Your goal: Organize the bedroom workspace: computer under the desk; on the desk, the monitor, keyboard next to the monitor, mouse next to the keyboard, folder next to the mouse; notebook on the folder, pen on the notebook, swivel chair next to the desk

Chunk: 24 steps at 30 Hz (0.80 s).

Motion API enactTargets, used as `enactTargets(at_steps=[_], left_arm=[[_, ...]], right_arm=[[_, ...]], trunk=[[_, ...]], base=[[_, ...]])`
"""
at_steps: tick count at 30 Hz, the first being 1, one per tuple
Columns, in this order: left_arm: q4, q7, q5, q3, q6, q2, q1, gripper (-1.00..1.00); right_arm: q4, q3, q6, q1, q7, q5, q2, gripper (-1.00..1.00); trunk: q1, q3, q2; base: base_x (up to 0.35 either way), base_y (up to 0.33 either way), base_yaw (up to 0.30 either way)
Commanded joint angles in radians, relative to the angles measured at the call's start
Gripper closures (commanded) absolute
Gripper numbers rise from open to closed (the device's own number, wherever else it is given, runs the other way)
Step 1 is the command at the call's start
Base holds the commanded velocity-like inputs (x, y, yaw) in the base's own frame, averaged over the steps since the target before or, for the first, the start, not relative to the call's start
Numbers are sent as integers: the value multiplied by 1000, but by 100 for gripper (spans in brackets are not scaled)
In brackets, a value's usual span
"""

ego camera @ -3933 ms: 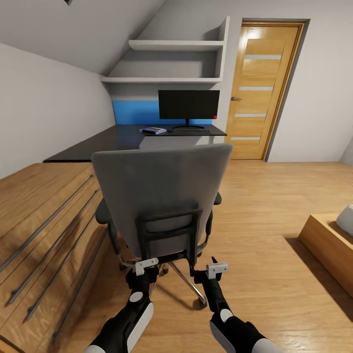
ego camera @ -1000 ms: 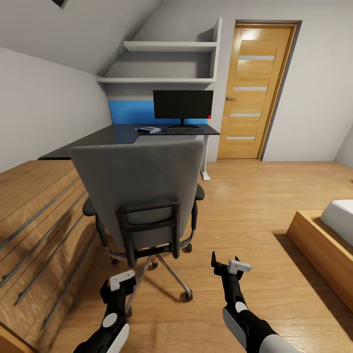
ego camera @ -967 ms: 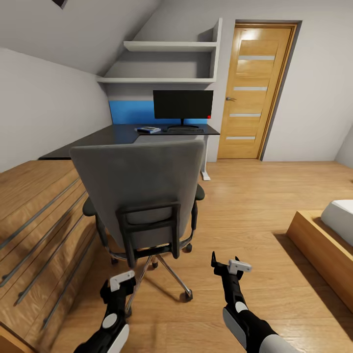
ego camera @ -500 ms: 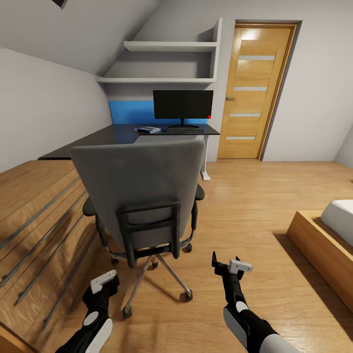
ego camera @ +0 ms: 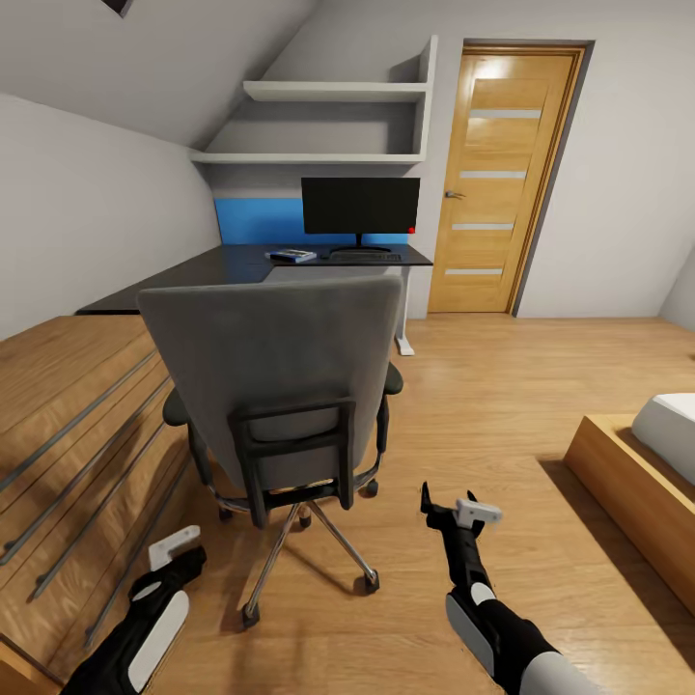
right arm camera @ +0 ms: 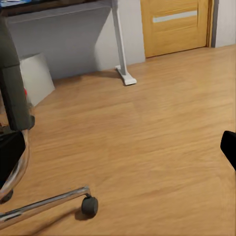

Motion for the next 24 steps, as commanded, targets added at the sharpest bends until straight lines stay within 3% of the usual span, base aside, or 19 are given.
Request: enactTargets(at_steps=[1,3,10,17,24], left_arm=[[-33,8,4,-3,11,3,-5,-100],[-62,15,2,0,15,5,-10,-100],[-69,28,0,5,16,9,-11,-100],[-70,40,0,6,14,10,-11,-100],[-70,41,1,6,14,11,-11,-100]], right_arm=[[-12,13,-2,-1,4,-4,-16,-100],[-22,22,4,0,72,-3,-29,-100],[-23,25,45,0,185,-3,-33,-100],[-24,25,96,0,245,1,-33,-100],[-21,26,102,1,254,1,-31,-100]], trunk=[[0,-1,0],[0,-1,0],[0,-1,0],[0,-1,0],[0,-1,0]], base=[[0,0,0],[0,0,0],[129,0,0],[119,0,0],[185,58,0]])
